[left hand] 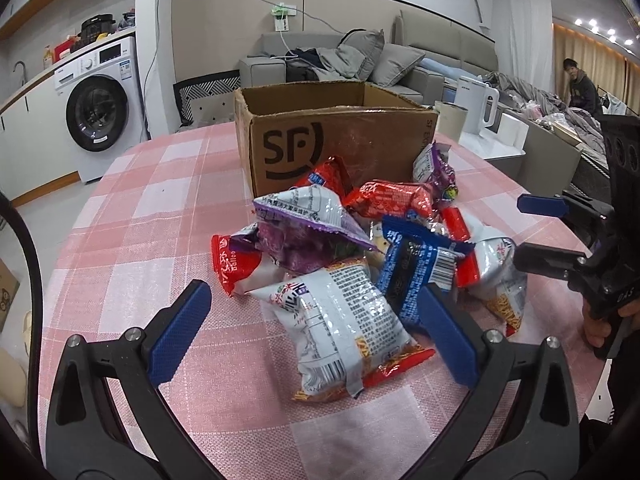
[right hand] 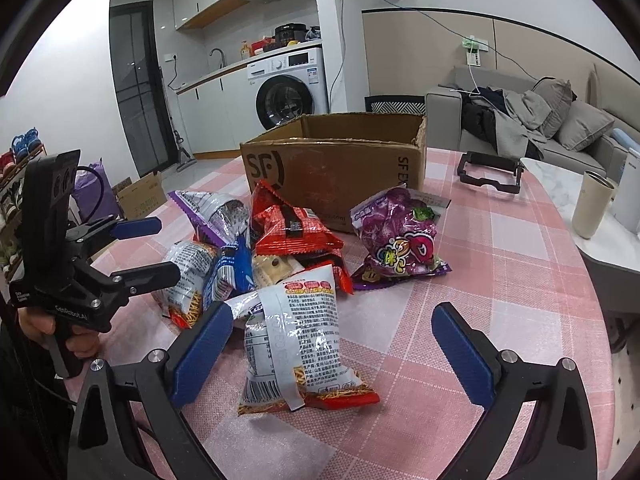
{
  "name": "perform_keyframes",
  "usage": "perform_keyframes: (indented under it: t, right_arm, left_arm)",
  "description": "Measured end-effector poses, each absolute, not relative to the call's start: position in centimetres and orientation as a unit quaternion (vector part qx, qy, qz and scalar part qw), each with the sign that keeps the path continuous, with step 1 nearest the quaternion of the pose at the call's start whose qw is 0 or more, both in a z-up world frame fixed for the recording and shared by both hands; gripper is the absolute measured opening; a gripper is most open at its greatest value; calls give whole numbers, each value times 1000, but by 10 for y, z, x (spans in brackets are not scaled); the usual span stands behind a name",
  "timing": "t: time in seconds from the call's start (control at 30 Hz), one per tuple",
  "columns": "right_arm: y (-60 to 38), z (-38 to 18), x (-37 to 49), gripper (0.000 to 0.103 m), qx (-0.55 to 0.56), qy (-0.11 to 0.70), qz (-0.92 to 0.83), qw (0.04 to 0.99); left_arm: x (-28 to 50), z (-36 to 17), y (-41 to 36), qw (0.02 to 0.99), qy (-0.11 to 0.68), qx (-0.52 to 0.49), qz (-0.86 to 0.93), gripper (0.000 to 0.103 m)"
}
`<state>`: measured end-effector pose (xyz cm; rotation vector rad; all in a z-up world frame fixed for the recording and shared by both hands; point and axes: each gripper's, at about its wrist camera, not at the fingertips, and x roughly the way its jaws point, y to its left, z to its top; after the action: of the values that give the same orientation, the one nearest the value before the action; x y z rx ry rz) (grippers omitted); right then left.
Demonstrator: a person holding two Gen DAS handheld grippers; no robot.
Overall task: Organize snacks
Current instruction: 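Reach the left gripper to the white snack bag and close on it, then lift the white snack bag with the left gripper and carry it into the box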
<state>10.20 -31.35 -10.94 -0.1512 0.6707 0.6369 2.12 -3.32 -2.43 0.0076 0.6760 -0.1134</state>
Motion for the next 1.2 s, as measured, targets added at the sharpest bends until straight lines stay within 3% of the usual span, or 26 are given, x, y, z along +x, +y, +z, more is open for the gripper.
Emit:
perform_keyframes:
  t: [0.17,0.43,0.5,0.73,0.77,0.8,1.2]
  right_arm:
    - [-309,-113,103,102,-78,336,309,887]
    - [-300,-124,111,95,-72,372,315,870]
    - [-298,-126,111,89,-74,378,317,867]
    - [-293,-132,115,74,-65,399,329,853]
    - [-293,-132,115,68,-63,401,331,852]
    - [-293,-132,115,54,-60,403,334,850]
    - [-302,-122,111,49,-44,381,340,859]
  left_arm:
    - [28,-28,-28,936,347,-11,-54,101]
    - [39,-41,-27,917,388,-37,-79,81]
    - [40,-44,-27,913,395,-51,-91,71]
    - [46,-48,-27,907,401,-64,-113,50]
    - [48,-48,-25,906,401,-67,-116,48]
    - [48,-48,-23,906,400,-73,-118,47]
    - [31,-33,-13,909,384,-89,-132,44]
